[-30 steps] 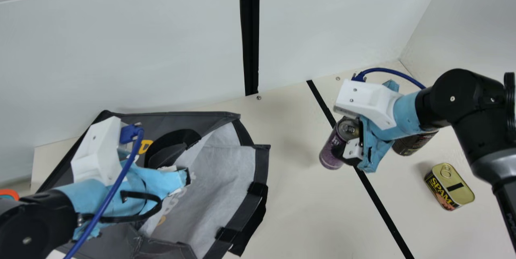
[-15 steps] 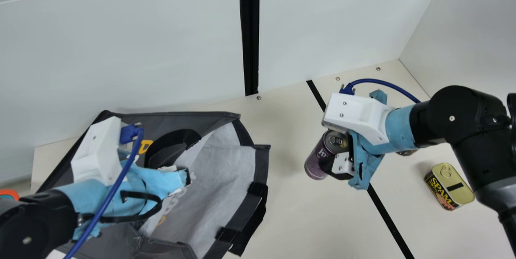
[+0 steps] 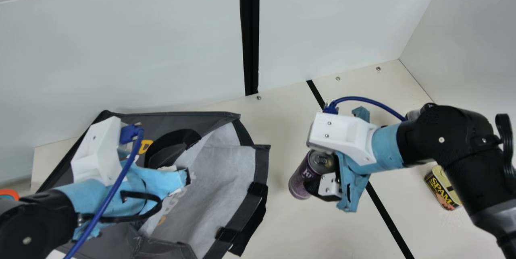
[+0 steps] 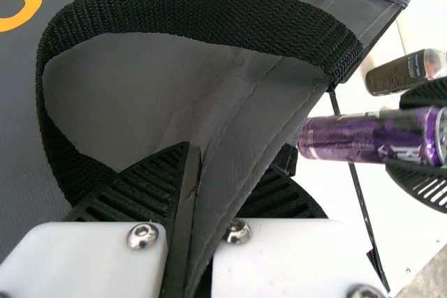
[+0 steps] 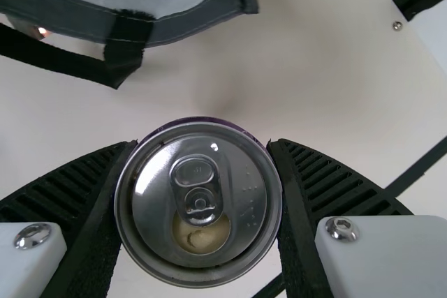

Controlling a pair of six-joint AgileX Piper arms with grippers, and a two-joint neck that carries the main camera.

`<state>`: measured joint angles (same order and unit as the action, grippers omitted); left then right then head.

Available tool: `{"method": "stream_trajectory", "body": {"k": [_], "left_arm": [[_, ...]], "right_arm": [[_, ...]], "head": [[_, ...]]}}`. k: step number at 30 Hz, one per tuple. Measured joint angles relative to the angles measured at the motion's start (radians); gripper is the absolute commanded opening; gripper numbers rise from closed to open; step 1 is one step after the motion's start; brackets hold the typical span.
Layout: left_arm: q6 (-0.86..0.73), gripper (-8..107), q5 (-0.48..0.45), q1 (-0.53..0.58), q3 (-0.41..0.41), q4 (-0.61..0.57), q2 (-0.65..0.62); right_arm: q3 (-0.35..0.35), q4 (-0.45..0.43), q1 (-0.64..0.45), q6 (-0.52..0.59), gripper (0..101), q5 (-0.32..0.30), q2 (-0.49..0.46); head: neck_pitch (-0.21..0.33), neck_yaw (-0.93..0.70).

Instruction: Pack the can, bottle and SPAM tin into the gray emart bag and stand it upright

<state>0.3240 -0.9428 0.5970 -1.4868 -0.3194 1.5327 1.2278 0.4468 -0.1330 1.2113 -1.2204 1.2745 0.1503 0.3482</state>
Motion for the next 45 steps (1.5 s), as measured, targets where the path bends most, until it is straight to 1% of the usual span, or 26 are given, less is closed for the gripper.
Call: {"method": "stream_trajectory", "body": {"k": [8,13,19,31,40,43,45], "left_arm": [[0.0,-8,0.0,0.0,0.0,0.0,0.0],[0.0,-8,0.0,0.0,0.0,0.0,0.0],[0.0,-8,0.0,0.0,0.0,0.0,0.0],[0.0,-8,0.0,0.0,0.0,0.0,0.0],[0.0,-8,0.0,0.0,0.0,0.0,0.0],[0.0,-8,0.0,0.0,0.0,0.0,0.0],[0.0,-8,0.0,0.0,0.0,0.0,0.0]], "right_arm": [[-0.013,-0.001,0.032,-0.01,0,0.001,-0.031],[0.005,0.006,0.072,-0.043,0,-0.001,-0.055],[0.052,0.012,0.136,-0.106,0,-0.001,-0.082],[0.172,-0.011,0.275,-0.239,0,-0.003,-0.114],[0.261,-0.007,0.333,-0.288,0,-0.002,-0.106],[0.271,-0.005,0.341,-0.297,0,-0.001,-0.1],[0.272,0.011,0.34,-0.297,0,-0.001,-0.099]], "head": [[0.002,0.0],[0.002,0.0],[0.0,-0.002],[0.002,0.0],[0.002,-0.002],[0.002,0.0],[0.002,0.0]]}}
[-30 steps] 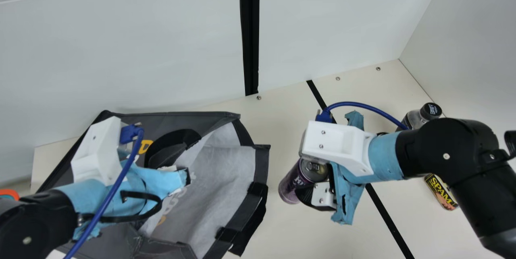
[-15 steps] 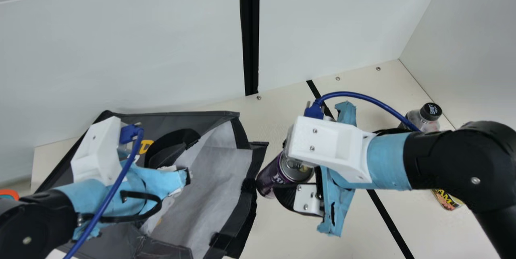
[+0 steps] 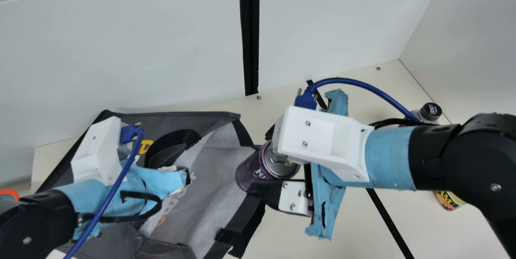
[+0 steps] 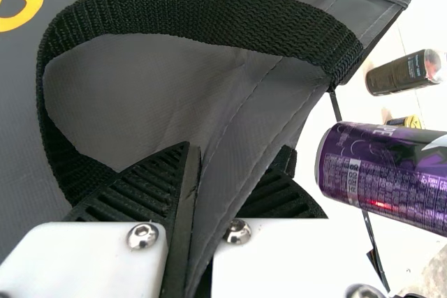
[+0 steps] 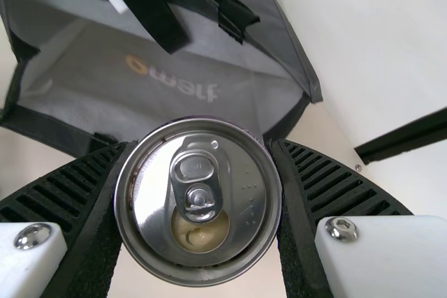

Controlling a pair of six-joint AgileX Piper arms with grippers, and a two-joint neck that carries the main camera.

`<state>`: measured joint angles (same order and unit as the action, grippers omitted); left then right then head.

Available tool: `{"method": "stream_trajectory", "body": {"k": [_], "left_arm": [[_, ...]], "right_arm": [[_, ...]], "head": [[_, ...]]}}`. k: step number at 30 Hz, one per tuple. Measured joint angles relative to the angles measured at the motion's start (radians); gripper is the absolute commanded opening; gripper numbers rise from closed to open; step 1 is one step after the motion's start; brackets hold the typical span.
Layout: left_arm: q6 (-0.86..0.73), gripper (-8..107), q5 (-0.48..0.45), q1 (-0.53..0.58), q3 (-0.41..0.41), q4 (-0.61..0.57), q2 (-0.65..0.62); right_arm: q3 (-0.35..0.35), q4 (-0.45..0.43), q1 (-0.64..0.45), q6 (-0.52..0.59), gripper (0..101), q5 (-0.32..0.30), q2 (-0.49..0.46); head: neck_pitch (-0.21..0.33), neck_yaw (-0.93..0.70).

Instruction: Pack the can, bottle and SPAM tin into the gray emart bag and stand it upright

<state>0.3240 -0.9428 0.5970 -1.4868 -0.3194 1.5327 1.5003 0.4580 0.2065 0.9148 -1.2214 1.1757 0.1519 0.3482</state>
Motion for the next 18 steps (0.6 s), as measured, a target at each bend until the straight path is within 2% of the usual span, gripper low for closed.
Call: {"method": "stream_trajectory", "body": {"k": [8,18], "left_arm": [[0.0,-8,0.0,0.0,0.0,0.0,0.0],[0.0,-8,0.0,0.0,0.0,0.0,0.0]], "right_arm": [[0.006,0.032,-0.003,-0.026,0,0.0,0.016],[-0.018,0.081,-0.041,-0.018,0,0.003,0.05]], "head": [[0.0,0.0],[0.0,0.0]]}}
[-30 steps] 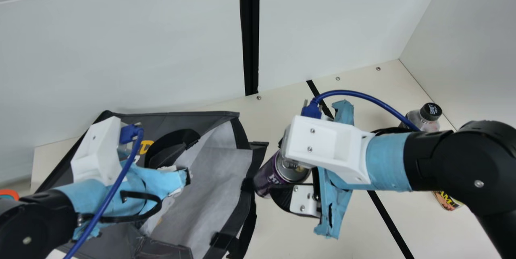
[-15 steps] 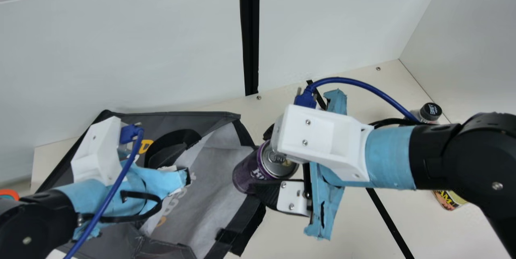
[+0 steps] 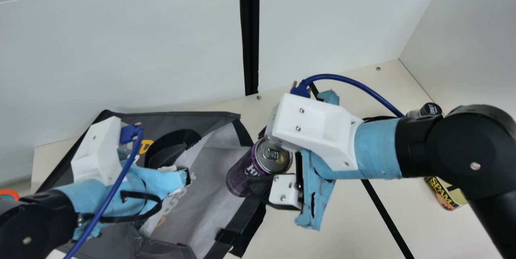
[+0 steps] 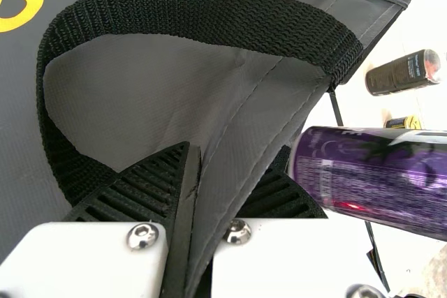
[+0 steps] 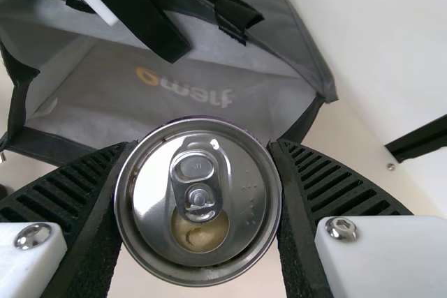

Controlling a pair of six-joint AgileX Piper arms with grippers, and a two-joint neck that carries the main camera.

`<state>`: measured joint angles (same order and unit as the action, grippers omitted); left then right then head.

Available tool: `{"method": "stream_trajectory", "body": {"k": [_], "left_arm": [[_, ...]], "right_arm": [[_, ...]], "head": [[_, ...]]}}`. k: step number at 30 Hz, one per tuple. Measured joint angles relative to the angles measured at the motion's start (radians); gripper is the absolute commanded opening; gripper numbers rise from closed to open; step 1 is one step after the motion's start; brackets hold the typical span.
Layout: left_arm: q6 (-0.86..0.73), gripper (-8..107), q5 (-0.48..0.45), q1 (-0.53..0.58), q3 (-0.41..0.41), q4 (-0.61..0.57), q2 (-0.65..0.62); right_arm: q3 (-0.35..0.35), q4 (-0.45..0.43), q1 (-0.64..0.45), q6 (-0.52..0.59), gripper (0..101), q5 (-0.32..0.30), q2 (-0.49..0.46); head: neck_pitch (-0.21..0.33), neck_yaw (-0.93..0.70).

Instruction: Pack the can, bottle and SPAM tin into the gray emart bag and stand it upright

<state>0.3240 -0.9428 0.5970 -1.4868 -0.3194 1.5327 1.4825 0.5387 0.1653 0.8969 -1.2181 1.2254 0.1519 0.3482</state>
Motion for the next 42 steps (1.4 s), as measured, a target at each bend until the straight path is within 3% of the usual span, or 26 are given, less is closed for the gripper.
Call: {"method": "stream_trajectory", "body": {"k": [24,42], "left_arm": [[0.0,-8,0.0,0.0,0.0,0.0,0.0],[0.0,-8,0.0,0.0,0.0,0.0,0.0]], "right_arm": [[-0.019,0.096,-0.079,0.025,0,0.0,0.102],[-0.012,0.12,-0.074,-0.017,0,-0.001,0.175]], "head": [[0.0,-0.002],[0.0,0.0]]}}
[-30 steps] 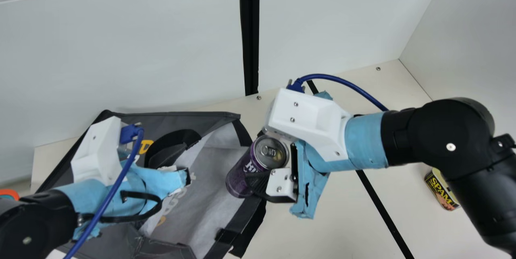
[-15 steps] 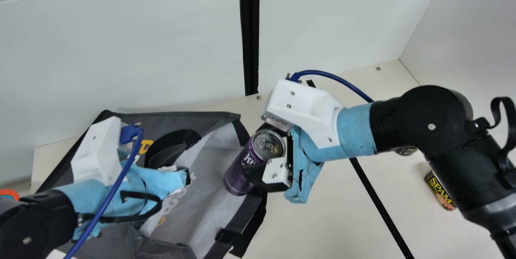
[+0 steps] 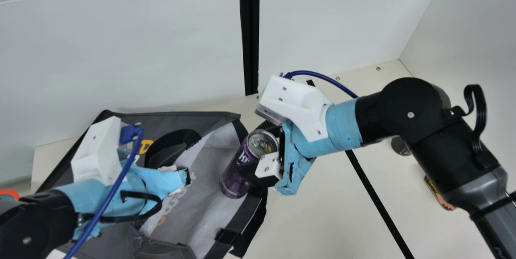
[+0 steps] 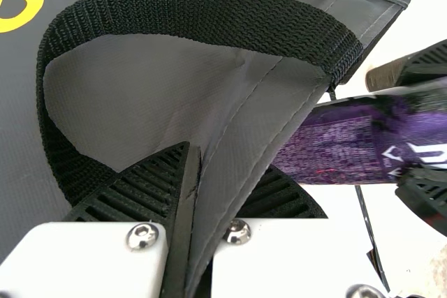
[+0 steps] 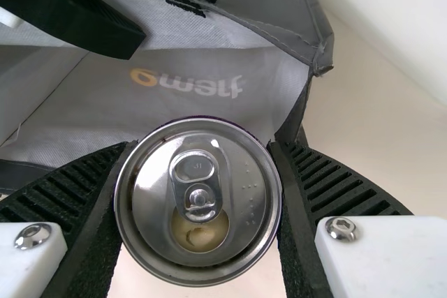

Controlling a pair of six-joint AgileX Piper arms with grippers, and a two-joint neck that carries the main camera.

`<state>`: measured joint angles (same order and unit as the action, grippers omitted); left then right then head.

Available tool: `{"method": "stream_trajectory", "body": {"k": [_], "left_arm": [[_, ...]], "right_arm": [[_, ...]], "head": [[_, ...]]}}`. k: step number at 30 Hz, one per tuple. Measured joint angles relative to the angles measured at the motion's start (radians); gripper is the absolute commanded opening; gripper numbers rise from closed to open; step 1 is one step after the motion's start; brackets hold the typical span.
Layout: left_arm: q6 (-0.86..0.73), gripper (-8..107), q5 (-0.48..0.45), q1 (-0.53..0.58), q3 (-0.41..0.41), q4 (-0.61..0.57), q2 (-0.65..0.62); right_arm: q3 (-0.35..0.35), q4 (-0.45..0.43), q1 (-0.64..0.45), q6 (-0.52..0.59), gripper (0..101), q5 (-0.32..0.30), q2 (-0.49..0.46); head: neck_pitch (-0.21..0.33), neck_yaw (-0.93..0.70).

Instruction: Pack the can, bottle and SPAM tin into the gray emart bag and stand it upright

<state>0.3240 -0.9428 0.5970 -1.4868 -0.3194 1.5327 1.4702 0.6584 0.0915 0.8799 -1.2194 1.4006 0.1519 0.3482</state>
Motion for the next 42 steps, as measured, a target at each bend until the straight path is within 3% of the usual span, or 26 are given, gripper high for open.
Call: {"method": "stream_trajectory", "body": {"k": [14,37,42], "left_arm": [[0.0,-8,0.0,0.0,0.0,0.0,0.0],[0.0,-8,0.0,0.0,0.0,0.0,0.0],[0.0,-8,0.0,0.0,0.0,0.0,0.0]], "right_arm": [[-0.003,0.0,0.016,-0.018,0,0.0,0.047],[0.062,-0.018,0.106,-0.088,0,0.0,0.145],[0.051,-0.018,0.138,-0.097,0,0.022,0.161]], "head": [[0.0,0.0],[0.0,0.0],[-0.002,0.0]]}}
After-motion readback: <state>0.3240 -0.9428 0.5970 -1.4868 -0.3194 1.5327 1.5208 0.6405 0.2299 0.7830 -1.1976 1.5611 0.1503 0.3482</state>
